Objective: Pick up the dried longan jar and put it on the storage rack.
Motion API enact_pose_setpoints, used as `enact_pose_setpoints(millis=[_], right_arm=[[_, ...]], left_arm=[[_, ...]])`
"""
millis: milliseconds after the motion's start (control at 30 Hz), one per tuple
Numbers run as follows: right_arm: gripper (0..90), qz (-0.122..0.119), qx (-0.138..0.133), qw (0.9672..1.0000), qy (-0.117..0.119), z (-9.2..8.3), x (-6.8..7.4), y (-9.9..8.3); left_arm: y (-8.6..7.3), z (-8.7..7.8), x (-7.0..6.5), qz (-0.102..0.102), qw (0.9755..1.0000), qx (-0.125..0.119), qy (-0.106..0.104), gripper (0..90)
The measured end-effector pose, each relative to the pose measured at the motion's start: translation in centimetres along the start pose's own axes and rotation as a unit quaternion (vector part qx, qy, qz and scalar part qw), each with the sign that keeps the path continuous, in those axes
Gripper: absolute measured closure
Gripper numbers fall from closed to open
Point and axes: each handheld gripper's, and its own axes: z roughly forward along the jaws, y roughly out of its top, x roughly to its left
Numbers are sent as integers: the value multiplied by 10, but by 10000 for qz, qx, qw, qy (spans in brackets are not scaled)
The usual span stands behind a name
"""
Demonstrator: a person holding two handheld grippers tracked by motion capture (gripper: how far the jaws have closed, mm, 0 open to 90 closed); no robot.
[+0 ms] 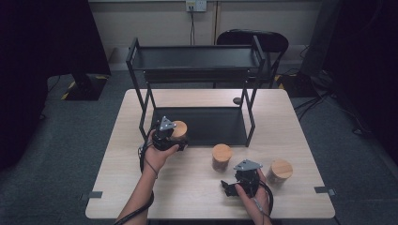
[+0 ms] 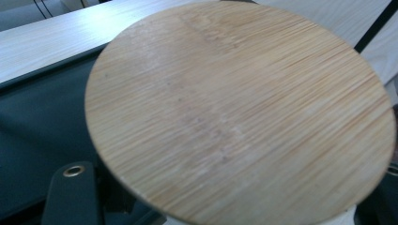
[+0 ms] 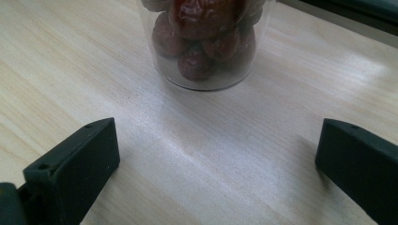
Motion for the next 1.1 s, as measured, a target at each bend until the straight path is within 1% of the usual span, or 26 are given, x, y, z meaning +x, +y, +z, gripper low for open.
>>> enact_pose_setpoints(millis=[167,267,500,833,900,1100], right_arm=[[0,-2,0,10000,0,0,0,0],[0,-1,1,10000,1,0,0,0],[0,-2,0,10000,0,0,0,0],[0,-1,0,10000,0,0,0,0],[0,0,0,10000,0,0,0,0],[0,-1,1,10000,0,0,0,0]], left_arm=[[3,3,3,2,9999,-4,103,258],[4,4,4,-16,9999,10,119,258],[7,7,6,31,9998,78,204,258],[11,12,8,5,9996,116,255,258],[11,13,9,-33,9996,100,262,258],[13,14,10,-59,9996,112,270,258]])
